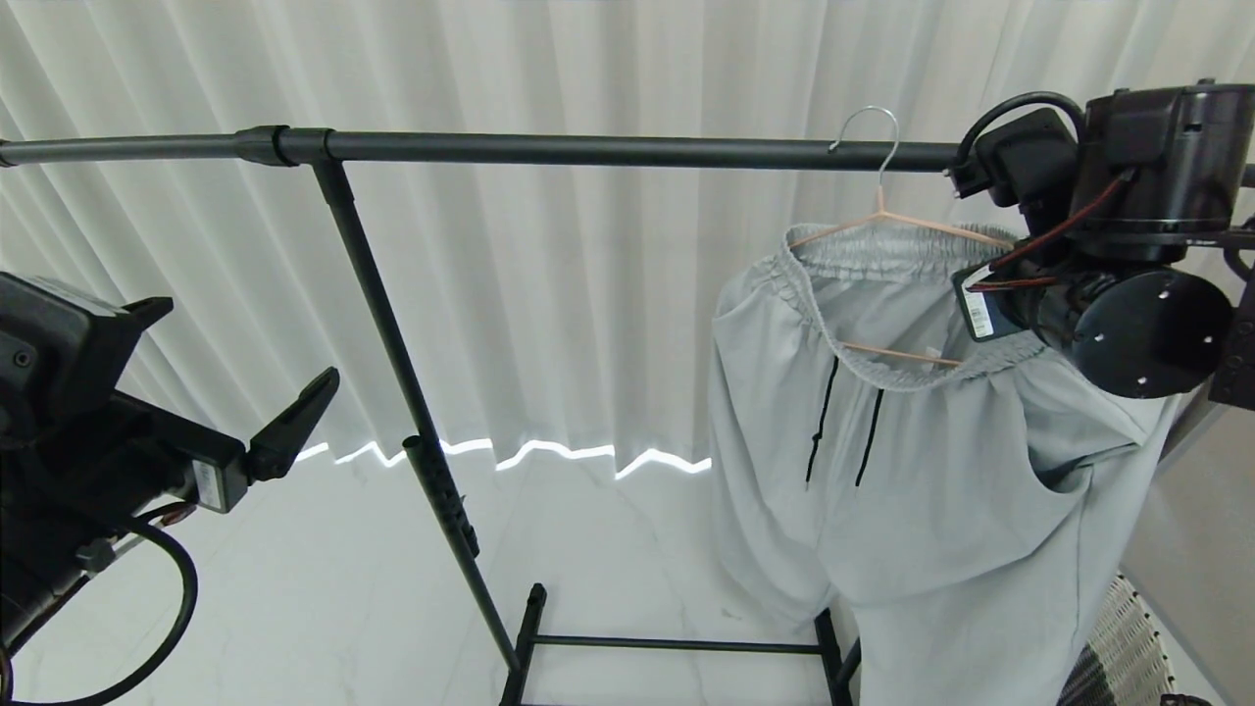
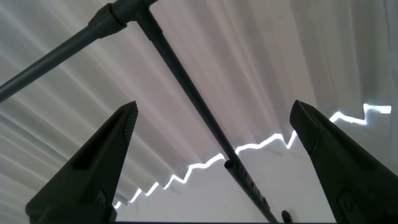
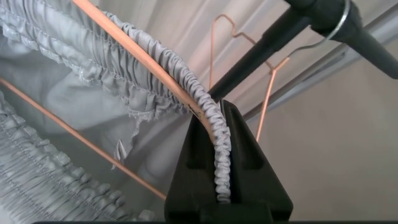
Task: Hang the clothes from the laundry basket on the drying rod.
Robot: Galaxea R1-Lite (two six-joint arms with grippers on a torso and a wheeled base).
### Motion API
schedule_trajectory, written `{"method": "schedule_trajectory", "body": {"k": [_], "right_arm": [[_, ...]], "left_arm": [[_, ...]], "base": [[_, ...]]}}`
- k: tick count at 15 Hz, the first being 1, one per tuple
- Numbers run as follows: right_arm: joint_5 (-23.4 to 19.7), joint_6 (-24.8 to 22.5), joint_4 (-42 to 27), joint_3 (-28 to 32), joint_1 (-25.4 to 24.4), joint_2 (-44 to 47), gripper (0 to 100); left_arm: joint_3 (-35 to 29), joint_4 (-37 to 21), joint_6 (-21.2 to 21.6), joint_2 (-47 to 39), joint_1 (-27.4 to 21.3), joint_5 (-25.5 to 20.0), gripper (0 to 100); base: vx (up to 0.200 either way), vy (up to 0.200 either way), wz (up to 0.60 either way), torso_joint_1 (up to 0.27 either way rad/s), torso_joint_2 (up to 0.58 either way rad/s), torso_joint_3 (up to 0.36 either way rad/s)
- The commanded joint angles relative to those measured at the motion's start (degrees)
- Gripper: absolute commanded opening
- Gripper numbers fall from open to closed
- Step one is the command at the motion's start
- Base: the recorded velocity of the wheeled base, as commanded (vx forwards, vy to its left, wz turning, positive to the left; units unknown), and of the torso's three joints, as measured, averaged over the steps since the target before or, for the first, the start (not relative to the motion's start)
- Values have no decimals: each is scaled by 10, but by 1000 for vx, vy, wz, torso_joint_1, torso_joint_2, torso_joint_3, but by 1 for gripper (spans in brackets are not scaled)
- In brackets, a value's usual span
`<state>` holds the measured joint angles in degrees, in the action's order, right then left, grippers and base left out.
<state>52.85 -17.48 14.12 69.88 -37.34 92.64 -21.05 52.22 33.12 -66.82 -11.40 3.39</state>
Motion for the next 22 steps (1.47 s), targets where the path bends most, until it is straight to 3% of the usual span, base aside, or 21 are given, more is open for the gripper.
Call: {"method": "schedule_trajectory", "body": {"k": [1,6,18,22], "right_arm": [[0,0,1,1,0,10,0],[3,-1,10,35,2,26,0],[4,0,13,50,0,68,0],[4,5,13,50,-22,73,0]], "left_arm": [[1,1,0,-1,-3,0,100],[4,1,0,0,-3,0,100],[15,1,-1,5,-3,0,100],[17,1,-1,7,-3,0,100]], "base": [[0,0,0,0,0,0],[0,0,0,0,0,0],[0,0,0,0,0,0],[0,0,0,0,0,0]]}}
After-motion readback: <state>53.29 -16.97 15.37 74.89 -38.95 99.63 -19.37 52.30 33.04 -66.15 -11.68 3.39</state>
